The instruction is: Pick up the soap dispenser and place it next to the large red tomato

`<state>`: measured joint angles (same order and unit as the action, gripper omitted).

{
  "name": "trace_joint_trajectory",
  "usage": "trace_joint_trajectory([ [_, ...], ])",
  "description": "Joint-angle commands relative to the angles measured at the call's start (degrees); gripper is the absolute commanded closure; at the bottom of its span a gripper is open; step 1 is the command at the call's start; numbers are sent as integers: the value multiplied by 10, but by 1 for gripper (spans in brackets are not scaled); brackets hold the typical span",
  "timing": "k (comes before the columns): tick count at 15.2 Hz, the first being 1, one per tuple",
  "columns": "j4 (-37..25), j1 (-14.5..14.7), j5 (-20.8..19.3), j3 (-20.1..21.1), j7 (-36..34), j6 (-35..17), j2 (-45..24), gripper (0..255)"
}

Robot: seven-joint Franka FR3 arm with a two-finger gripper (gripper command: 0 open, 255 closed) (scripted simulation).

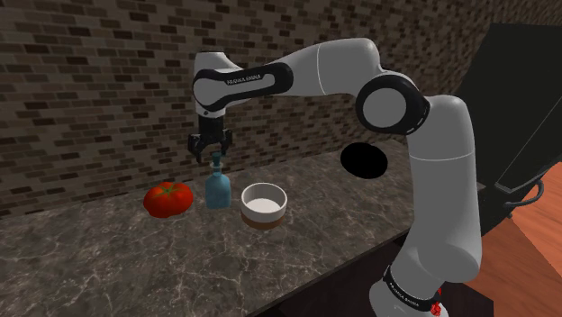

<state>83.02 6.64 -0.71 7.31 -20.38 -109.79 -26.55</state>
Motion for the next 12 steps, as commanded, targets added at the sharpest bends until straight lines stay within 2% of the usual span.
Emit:
trace_joint_trajectory([
  [1,-13,-1,1,0,1,17,4,0],
  [4,-59,-1,1,0,2,68,9,0],
  [12,-59,-1,1,0,2,68,9,0],
])
